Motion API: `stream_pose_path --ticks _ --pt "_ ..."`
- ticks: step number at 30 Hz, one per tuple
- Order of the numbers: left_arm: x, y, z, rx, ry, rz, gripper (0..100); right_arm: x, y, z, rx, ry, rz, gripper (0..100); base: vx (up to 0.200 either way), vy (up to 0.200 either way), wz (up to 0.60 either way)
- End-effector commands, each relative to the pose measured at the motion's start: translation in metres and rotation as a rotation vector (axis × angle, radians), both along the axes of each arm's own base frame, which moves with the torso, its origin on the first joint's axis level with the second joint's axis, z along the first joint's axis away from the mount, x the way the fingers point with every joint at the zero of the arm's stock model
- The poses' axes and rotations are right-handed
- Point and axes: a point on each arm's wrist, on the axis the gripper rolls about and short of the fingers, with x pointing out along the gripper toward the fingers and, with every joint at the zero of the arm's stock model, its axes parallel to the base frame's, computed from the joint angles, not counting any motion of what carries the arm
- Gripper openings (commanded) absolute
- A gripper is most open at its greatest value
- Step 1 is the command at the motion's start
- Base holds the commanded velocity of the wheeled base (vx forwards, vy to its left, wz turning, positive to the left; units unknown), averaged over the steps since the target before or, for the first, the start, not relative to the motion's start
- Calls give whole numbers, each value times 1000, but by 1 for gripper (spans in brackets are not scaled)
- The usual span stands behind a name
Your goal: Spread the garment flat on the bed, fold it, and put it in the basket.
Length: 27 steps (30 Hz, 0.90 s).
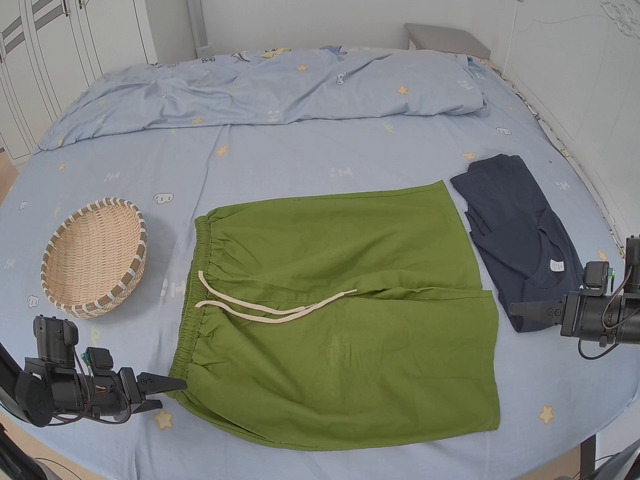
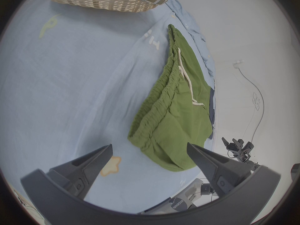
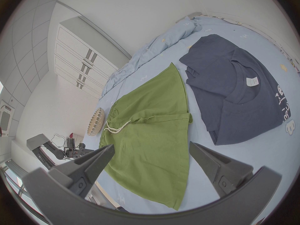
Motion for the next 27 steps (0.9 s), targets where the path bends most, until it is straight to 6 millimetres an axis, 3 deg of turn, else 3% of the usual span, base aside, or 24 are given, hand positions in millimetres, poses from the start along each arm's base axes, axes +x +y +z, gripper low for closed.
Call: stream_pose_path --ticks 1,17,23,27 --pt "9 1 -20 -7 42 -4 100 -1 1 1 1 -3 5 100 0 0 0" --pt "-9 -10 6 -85 -55 35 100 2 0 -2 0 7 2 100 0 0 0" --pt "-11 -8 7 -83 -57 47 100 2 0 -2 0 10 2 100 200 0 0" --pt "-15 -9 6 -83 -52 45 100 3 0 -3 0 13 0 100 0 0 0"
